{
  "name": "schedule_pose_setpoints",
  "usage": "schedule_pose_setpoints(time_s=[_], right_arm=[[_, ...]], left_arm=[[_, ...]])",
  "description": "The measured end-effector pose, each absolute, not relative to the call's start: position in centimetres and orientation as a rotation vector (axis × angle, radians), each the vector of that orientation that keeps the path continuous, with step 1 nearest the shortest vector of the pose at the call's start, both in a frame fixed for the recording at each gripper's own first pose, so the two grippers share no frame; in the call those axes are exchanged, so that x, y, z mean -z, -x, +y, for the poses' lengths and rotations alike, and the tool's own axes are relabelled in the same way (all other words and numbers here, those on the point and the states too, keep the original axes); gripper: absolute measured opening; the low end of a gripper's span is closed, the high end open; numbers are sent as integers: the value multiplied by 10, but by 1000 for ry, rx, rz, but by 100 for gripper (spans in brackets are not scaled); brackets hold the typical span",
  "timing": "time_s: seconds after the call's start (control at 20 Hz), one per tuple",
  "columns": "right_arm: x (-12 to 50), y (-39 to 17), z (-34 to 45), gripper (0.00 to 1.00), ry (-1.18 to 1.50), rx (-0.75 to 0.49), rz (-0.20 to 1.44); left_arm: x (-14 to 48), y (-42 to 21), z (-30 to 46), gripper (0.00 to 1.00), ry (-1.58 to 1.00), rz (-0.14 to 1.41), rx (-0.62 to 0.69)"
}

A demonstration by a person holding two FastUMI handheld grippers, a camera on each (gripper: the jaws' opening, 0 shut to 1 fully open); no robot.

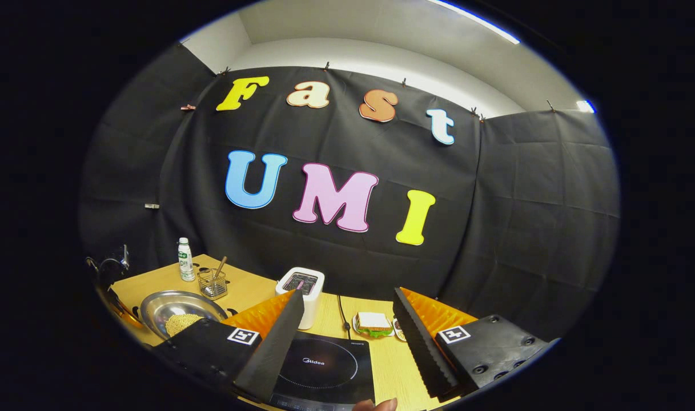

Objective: First push the handle of the pot to place it horizontally, then grasp the pot with both hands and set it on the induction cooktop.

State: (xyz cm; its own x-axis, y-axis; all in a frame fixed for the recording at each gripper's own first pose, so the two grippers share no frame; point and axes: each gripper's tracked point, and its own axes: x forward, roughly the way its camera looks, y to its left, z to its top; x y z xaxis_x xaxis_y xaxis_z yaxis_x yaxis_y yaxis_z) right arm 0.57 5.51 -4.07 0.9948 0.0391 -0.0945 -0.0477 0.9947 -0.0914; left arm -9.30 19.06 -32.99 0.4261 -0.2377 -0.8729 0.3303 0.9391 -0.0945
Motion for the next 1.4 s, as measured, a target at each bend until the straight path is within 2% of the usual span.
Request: schedule_pose_setpoints(time_s=[0.65,1.4], right_arm=[[48,-8,63,98,112,-61,112],[60,-8,66,98,147,-49,150]], left_arm=[[343,66,254,5,-148,1077,276],[367,2,327,5,-57,1043,98]])
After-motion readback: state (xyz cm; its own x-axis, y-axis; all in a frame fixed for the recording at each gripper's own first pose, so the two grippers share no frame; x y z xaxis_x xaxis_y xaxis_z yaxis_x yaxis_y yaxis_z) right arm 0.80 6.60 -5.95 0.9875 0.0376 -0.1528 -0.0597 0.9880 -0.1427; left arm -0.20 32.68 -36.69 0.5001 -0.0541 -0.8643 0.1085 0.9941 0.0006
